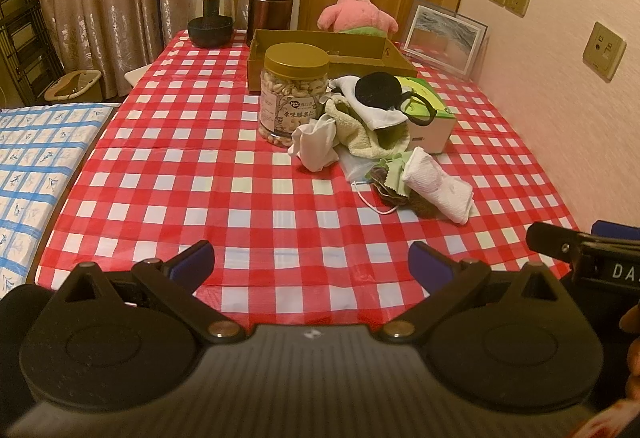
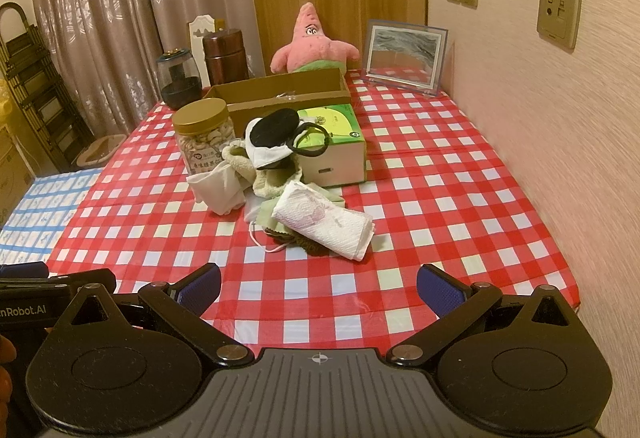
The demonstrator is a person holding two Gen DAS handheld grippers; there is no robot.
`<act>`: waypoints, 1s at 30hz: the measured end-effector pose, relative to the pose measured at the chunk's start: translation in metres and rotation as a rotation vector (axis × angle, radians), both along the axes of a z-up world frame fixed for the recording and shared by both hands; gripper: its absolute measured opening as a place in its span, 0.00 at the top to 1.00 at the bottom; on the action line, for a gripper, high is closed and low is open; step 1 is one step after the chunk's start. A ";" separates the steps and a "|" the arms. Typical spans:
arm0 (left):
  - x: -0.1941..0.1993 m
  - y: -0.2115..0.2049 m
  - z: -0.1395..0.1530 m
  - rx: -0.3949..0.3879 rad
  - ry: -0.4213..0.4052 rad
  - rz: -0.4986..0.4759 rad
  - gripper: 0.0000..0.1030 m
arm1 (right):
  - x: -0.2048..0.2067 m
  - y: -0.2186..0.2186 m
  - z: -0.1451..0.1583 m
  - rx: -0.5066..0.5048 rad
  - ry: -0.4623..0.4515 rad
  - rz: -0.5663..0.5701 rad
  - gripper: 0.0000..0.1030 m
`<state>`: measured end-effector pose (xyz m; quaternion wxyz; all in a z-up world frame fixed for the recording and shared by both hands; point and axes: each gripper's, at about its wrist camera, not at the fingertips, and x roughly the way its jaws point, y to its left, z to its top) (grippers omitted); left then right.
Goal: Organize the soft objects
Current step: 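Reach into the pile and grasp the white paper towel with the right tool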
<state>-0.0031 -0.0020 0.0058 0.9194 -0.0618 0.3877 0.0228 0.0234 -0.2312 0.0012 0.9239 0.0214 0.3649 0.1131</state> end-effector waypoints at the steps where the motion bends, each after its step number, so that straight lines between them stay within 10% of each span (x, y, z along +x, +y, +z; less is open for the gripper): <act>1: 0.000 0.000 0.000 -0.001 0.000 -0.001 0.01 | 0.000 0.000 0.000 0.000 0.000 0.000 0.00; 16: 0.020 -0.007 0.000 0.016 0.001 -0.058 0.01 | 0.018 -0.004 0.001 -0.051 -0.038 0.070 0.00; 30: 0.103 -0.003 -0.036 0.063 0.018 -0.293 0.01 | 0.093 0.009 -0.033 -0.278 -0.080 0.418 0.00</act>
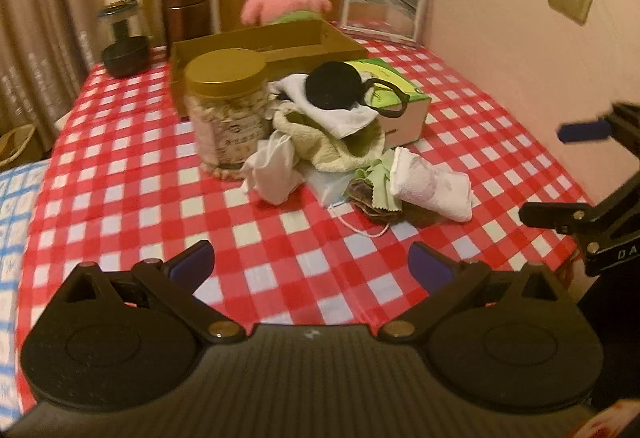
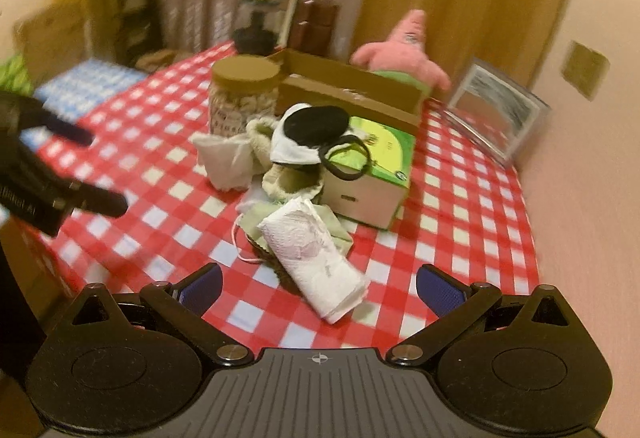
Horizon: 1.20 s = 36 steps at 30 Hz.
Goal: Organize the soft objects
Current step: 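Reach into the pile and grasp the white paper towel with the right tool, then grasp the dark brown hair tie with the left tool while the right tool lifts the paper towel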
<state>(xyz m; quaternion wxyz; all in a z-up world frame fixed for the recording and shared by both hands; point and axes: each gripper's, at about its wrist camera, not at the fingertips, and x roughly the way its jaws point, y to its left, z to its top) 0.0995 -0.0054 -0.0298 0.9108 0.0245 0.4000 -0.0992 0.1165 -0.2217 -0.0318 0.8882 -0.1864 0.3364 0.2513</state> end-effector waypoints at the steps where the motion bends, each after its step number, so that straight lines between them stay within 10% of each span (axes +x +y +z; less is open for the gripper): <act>1: 0.007 -0.001 -0.004 0.005 0.003 -0.021 0.01 | 0.005 0.002 -0.004 -0.019 -0.003 0.021 0.00; 13: 0.057 -0.023 -0.058 0.162 -0.060 -0.296 0.01 | 0.060 0.018 -0.072 -0.187 0.019 0.240 0.02; 36: 0.078 -0.034 -0.083 0.108 -0.035 -0.417 0.04 | 0.084 0.020 -0.090 -0.144 0.066 0.275 0.59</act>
